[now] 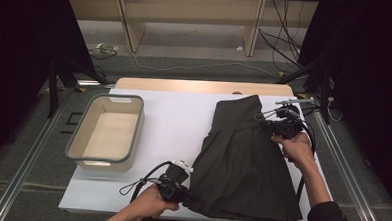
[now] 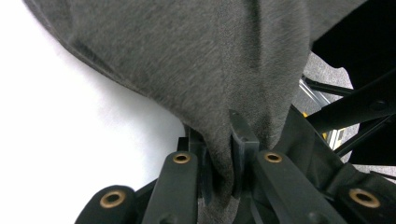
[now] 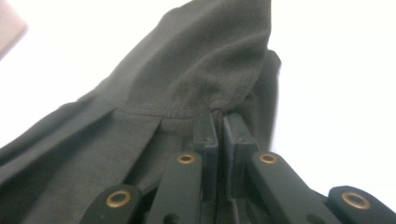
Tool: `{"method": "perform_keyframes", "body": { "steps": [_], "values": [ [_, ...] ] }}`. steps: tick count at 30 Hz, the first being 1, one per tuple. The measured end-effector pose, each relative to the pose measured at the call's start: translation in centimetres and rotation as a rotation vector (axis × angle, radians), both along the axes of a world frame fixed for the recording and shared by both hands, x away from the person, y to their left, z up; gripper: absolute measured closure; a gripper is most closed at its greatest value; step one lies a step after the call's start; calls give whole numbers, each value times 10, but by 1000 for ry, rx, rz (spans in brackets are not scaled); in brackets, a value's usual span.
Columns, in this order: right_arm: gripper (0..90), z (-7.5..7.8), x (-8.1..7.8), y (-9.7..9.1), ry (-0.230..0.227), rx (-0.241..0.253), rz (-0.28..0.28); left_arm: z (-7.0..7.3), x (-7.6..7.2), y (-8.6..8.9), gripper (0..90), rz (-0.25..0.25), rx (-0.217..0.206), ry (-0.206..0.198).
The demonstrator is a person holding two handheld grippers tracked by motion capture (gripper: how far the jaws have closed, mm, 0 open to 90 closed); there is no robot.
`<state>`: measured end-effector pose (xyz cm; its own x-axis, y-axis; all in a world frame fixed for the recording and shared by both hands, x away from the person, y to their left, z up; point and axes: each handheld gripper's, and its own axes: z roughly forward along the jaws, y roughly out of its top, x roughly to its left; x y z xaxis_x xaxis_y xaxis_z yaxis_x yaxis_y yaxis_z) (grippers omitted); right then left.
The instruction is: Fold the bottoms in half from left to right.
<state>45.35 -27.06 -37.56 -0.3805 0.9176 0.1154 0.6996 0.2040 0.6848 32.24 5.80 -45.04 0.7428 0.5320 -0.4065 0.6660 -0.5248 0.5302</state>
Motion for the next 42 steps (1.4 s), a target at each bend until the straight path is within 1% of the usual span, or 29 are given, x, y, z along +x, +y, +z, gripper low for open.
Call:
{"method": "perform_keyframes", "body": {
  "steps": [1,2,3,4,5,6,7,8,10,11,13,14,15,16,18,20,22,23,24,25,26,27,29,30,31,32,36,39,42],
  "values": [
    [865,-4,2,-2,10,-11,-12,0,-1,-4,825,-6,2,-3],
    [863,-11,4,-4,25,-33,-26,0,-2,-8,825,-10,6,-10],
    [863,-21,7,-6,46,-65,-39,-1,-3,-10,825,-22,18,-16],
    [862,-28,8,-8,68,-80,-48,-4,-5,-15,825,-32,33,-24],
    [859,-45,11,-12,117,-86,-64,-5,-5,-16,824,-35,37,-24],
    [856,-52,13,-14,134,-83,-69,-7,-6,-17,824,-43,43,-27],
    [853,-58,13,-17,152,-76,-70,-7,-6,-18,821,-41,43,-25],
    [847,-62,14,-17,150,-71,-67,-7,-6,-17,814,-48,41,-23],
    [830,-62,14,-17,140,-79,-65,-5,-5,-16,738,-48,30,-15],
    [821,-61,13,-16,130,-82,-67,-2,-5,-15,643,-47,31,-26],
    [814,-59,12,-15,114,-94,-65,5,-5,-13,477,-23,43,-73],
    [813,-59,12,-15,111,-94,-66,10,-4,-11,426,-5,34,-95],
    [810,-59,12,-16,112,-93,-65,16,-1,-8,388,8,19,-109],
    [808,-59,12,-16,111,-92,-66,22,2,-5,371,34,-6,-124],
    [805,-58,12,-16,109,-91,-68,30,7,-2,355,59,-19,-155],
    [804,-57,12,-15,106,-90,-72,36,14,-2,371,91,-46,-183],
    [807,-57,12,-15,101,-94,-70,38,21,-5,450,97,-54,-204],
    [810,-57,12,-14,100,-97,-71,37,25,-9,509,108,-58,-206],
    [814,-57,12,-14,100,-97,-72,34,31,-13,576,115,-57,-197],
    [819,-57,12,-14,100,-99,-72,32,34,-16,650,107,-55,-187],
    [823,-57,12,-14,98,-100,-72,28,36,-21,681,94,-49,-171],
    [829,-57,12,-14,95,-101,-70,23,38,-26,744,88,-37,-164],
    [836,-58,13,-13,93,-106,-67,13,40,-35,851,73,7,-139],
    [838,-58,13,-13,91,-108,-67,7,40,-38,888,65,13,-123],
    [839,-58,14,-13,90,-115,-67,3,39,-42,889,51,14,-108],
    [839,-60,15,-12,86,-121,-67,-3,37,-46,889,34,25,-99],
    [836,-65,17,-9,89,-165,-67,-17,32,-57,890,-10,64,-88],
    [829,-72,19,-8,91,-205,-61,-17,30,-57,890,-12,60,-86],
    [806,-77,19,-7,107,-220,-61,-18,28,-56,890,-18,54,-84]
  ]
}}
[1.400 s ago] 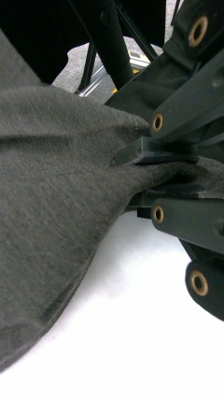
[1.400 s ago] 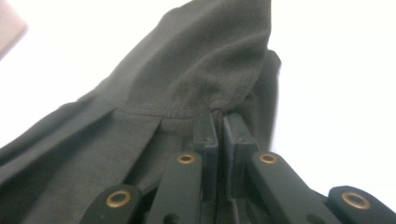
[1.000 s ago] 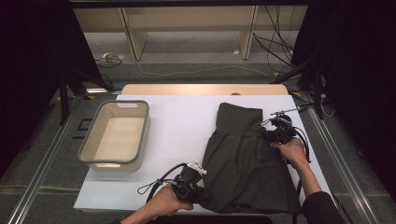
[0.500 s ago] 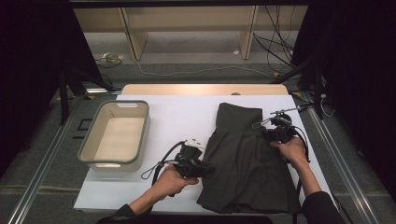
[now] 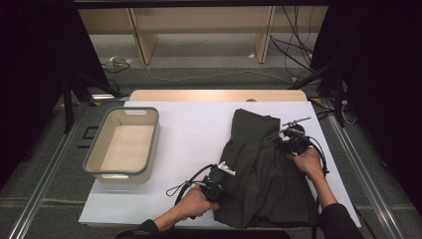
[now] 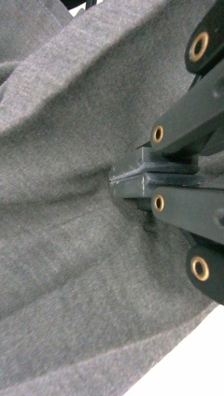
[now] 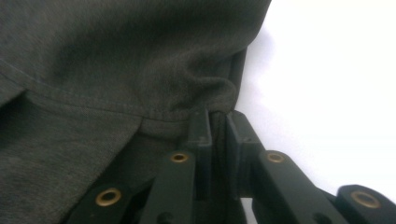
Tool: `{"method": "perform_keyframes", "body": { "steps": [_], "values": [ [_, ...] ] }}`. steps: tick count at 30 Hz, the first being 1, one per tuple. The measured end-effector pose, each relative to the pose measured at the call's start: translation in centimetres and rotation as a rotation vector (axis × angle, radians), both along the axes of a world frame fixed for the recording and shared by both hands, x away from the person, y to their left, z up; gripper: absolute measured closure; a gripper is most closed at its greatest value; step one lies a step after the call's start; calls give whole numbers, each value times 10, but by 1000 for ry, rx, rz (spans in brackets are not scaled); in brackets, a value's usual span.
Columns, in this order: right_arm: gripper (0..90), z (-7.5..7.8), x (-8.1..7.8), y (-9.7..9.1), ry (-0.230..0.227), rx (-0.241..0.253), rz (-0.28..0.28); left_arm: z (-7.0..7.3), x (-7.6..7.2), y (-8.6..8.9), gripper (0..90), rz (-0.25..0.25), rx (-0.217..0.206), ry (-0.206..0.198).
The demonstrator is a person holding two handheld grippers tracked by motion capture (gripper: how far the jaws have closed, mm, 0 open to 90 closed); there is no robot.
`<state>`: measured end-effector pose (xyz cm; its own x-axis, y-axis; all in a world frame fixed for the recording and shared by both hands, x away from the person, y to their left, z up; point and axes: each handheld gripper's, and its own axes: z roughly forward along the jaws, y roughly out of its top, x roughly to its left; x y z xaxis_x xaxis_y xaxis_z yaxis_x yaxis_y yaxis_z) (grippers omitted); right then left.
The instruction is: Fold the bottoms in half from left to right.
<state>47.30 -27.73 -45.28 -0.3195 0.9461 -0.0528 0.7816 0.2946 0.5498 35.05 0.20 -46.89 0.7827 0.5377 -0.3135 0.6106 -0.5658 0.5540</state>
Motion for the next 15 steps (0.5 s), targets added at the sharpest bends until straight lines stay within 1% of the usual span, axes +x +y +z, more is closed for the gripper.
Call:
{"method": "perform_keyframes", "body": {
  "steps": [2,3,6,10,13,15],
  "values": [
    [793,-2,0,-1,12,6,-8,0,0,0,889,1,-2,-2],
    [792,-3,0,-2,11,16,-9,1,-1,0,889,1,-1,-4],
    [792,-3,0,-3,9,24,-9,1,-3,0,889,-3,-1,-19],
    [790,-9,0,-4,22,49,-19,2,-2,1,879,-8,-8,-17],
    [778,-9,0,-6,23,63,-24,4,-2,1,868,-8,-14,-17],
    [763,-9,0,-6,19,66,-28,7,-1,2,852,-9,-19,-25]
  ]
}}
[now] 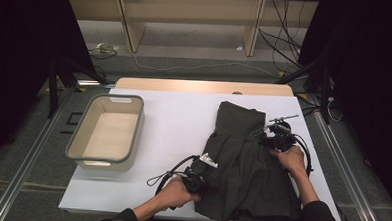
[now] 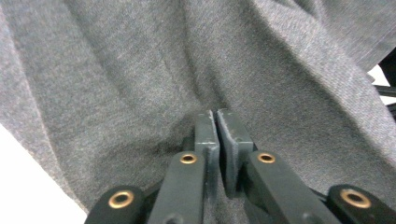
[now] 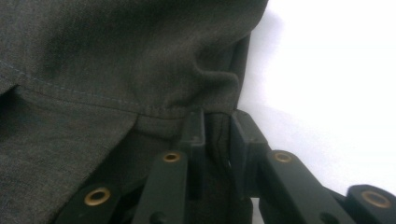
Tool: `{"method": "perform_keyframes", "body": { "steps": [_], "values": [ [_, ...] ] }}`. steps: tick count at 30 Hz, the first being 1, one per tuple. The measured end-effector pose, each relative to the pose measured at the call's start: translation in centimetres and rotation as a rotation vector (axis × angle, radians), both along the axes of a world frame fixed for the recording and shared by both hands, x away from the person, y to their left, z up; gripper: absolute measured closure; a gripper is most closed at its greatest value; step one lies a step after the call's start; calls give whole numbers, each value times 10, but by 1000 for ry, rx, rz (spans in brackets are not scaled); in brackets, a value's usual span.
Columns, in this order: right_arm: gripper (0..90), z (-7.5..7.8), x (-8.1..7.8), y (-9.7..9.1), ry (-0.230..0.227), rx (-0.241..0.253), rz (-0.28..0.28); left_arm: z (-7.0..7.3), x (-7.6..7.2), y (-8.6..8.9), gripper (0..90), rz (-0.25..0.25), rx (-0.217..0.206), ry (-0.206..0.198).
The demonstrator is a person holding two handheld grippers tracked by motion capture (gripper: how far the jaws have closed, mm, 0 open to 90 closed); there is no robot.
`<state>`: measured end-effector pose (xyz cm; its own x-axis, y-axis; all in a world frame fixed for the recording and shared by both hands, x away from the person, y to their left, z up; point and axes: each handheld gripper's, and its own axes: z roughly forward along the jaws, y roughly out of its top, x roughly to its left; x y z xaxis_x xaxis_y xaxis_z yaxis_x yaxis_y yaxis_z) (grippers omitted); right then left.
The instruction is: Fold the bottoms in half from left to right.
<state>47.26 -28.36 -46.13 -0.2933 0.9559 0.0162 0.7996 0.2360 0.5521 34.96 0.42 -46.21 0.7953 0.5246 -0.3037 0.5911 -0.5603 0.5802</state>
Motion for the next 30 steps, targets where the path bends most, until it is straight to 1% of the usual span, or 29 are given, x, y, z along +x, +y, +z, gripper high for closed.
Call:
{"method": "perform_keyframes", "body": {
  "steps": [2,3,4,6,7,9,11,12,15,18,22,25,27,28,30],
  "values": [
    [752,4,-1,0,-7,6,-2,4,1,1,838,7,-18,-10],
    [744,6,-1,-1,-18,9,-1,6,2,2,826,6,-22,-18],
    [737,8,-2,-1,-26,15,-3,9,2,2,810,16,-35,-24],
    [710,13,-5,-1,-56,15,-4,14,5,3,775,26,-48,-42],
    [697,16,-6,-1,-72,13,-3,17,6,3,767,36,-56,-50],
    [674,21,-8,0,-98,23,4,23,8,2,755,40,-71,-62],
    [661,23,-9,2,-112,24,11,27,9,-2,754,36,-84,-75],
    [656,24,-9,3,-116,18,15,28,9,-4,755,34,-87,-76],
    [655,24,-9,4,-115,18,14,30,5,-18,765,0,-91,-82],
    [659,25,-10,2,-117,27,8,28,1,-31,774,-32,-91,-70],
    [669,28,-11,1,-128,45,-1,20,-6,-50,809,-82,-75,-48],
    [672,28,-11,1,-125,49,-5,7,-13,-60,815,-124,-31,-21],
    [671,27,-10,2,-119,39,2,1,-15,-62,808,-140,-8,-9],
    [670,26,-9,3,-118,36,2,0,-15,-62,802,-140,-8,-9],
    [668,26,-9,2,-114,41,0,3,-14,-60,772,-136,-32,4]
  ]
}}
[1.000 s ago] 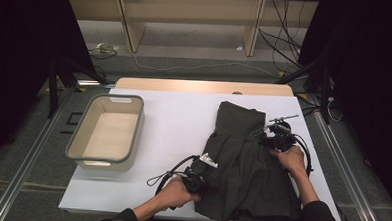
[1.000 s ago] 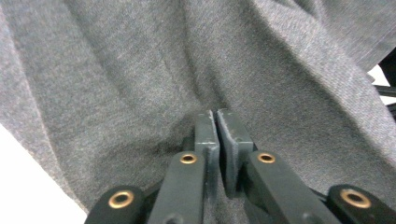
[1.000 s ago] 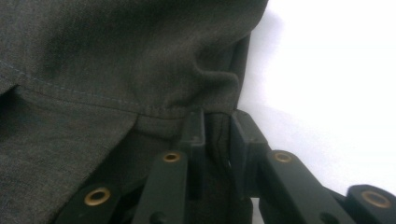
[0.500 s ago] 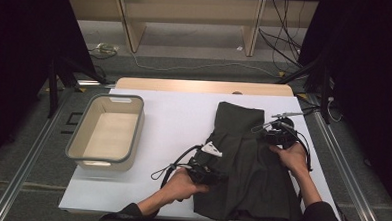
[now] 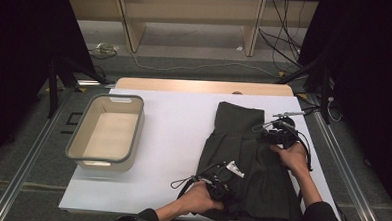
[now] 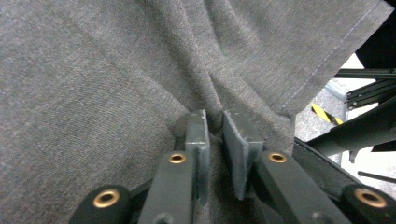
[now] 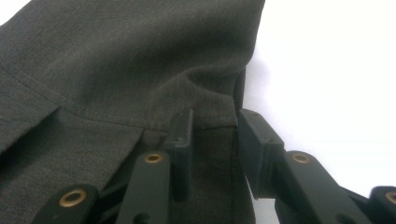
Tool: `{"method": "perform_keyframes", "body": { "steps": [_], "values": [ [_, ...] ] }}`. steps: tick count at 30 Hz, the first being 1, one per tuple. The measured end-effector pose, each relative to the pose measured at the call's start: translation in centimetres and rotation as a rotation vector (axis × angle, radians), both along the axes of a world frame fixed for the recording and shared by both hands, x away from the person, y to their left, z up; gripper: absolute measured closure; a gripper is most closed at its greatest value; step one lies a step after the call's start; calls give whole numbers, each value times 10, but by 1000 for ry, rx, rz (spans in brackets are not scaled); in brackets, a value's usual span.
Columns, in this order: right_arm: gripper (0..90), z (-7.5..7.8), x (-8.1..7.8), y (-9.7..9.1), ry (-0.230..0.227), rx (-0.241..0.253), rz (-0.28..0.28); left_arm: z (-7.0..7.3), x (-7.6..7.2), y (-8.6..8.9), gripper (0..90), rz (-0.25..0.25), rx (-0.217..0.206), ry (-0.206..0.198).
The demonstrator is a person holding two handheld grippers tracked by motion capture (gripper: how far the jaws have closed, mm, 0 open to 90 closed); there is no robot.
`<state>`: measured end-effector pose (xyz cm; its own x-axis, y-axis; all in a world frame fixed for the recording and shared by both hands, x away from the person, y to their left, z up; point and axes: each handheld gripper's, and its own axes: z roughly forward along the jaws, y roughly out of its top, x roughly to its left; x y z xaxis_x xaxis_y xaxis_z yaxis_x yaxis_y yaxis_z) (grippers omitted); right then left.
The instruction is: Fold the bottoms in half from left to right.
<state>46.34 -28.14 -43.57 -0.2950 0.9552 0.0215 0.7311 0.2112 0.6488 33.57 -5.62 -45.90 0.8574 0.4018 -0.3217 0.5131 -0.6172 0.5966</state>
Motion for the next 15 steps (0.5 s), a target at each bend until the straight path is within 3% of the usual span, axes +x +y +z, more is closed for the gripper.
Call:
{"method": "perform_keyframes", "body": {
  "steps": [5,15],
  "values": [
    [643,2,-1,-4,-7,14,-7,18,3,5,604,6,-44,-21],
    [591,4,-1,-7,-15,33,-8,38,26,25,402,109,-49,-94]
  ]
}}
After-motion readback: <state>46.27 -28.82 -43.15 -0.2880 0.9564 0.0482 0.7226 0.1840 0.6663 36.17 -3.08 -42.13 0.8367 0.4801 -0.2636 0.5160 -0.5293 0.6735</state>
